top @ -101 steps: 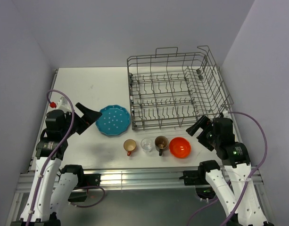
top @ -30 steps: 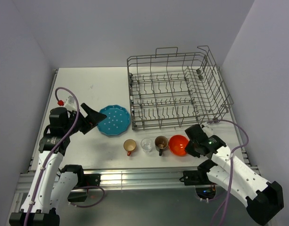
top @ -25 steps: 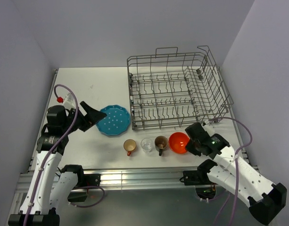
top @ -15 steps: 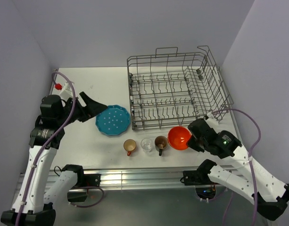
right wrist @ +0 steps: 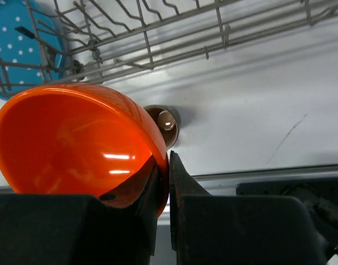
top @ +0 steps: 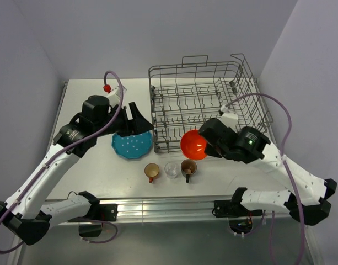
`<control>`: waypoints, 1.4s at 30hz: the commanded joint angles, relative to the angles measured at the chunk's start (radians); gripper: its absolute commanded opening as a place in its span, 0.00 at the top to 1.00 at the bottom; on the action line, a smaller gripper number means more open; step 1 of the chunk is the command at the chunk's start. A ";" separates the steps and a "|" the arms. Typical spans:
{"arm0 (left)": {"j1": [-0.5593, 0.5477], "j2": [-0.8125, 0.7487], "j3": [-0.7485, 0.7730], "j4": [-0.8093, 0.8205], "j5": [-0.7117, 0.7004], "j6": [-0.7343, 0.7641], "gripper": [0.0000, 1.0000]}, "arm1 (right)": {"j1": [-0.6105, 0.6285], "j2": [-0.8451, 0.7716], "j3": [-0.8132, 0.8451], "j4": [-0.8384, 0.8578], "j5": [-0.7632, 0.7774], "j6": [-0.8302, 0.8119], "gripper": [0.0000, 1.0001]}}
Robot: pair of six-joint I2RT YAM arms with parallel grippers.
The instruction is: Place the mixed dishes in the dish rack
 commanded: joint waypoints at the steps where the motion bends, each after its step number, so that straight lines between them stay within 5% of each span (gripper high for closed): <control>1: -0.057 0.025 0.067 -0.020 -0.073 0.026 0.20 | 0.009 0.068 0.082 0.041 0.105 -0.086 1.00; 24: -0.315 0.177 0.058 0.069 -0.199 -0.035 0.23 | 0.009 0.182 0.192 0.118 0.084 -0.262 1.00; 34: -0.344 0.229 0.066 0.083 -0.234 -0.045 0.26 | 0.012 0.164 0.183 0.143 0.045 -0.267 1.00; 42: -0.346 0.269 0.074 0.115 -0.228 -0.045 0.52 | 0.021 0.153 0.191 0.137 0.044 -0.272 1.00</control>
